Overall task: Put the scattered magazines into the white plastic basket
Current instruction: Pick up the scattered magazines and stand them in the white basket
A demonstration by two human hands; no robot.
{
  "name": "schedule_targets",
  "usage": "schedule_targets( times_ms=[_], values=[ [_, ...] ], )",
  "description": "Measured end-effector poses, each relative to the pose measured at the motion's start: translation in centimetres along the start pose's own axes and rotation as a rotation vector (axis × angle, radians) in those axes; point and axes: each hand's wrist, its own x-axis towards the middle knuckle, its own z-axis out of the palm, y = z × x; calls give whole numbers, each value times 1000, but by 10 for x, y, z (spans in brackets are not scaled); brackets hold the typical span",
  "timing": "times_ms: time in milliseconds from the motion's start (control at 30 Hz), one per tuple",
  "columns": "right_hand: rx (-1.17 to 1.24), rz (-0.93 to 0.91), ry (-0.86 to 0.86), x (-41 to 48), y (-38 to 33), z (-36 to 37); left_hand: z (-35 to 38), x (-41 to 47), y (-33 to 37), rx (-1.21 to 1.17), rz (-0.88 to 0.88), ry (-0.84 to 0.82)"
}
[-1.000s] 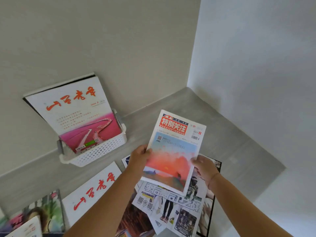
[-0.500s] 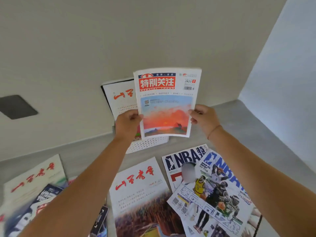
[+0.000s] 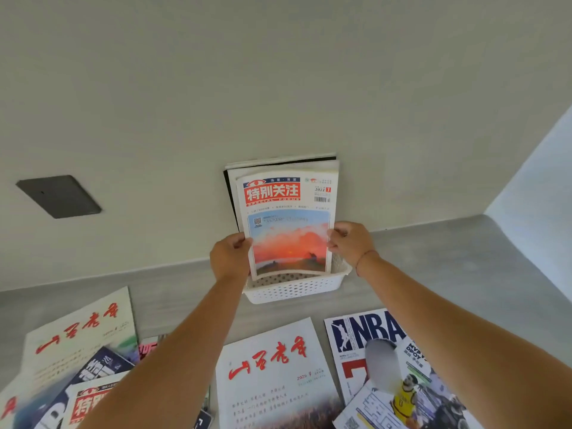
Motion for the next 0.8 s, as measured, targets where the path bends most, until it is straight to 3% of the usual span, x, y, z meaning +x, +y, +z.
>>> schedule_targets(
  times_ms=[567,800],
  values=[
    [-223,23,81,33,7,25,21,28,-14,11,-104,109],
    [-130,-26,122,20,11,38,15,29,-18,61,-86,86]
  ],
)
